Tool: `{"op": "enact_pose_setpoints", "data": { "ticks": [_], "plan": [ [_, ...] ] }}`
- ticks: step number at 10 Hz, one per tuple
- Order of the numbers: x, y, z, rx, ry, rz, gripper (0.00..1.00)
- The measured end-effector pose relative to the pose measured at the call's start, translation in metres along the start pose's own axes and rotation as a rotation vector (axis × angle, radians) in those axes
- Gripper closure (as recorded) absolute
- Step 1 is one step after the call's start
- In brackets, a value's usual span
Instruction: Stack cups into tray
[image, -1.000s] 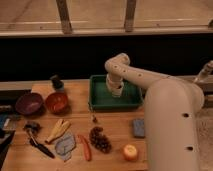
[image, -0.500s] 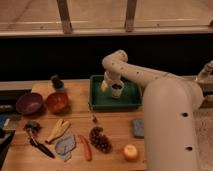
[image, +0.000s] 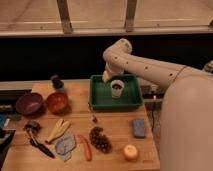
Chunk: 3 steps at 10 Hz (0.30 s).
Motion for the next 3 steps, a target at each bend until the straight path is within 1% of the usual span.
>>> {"op": "enact_pose_setpoints", "data": {
  "ticks": [1,2,3],
  "plan": [
    [-0.0039,-0.0045,-0.0179,0.013,-0.042,0.007,0.35],
    [-0.0046,-0.0059,-0.0217,0.017,-0.05,0.008,0.35],
    [-0.0044,-0.0042,-0.0205,0.015,-0.048,0.006,0.35]
  ]
}}
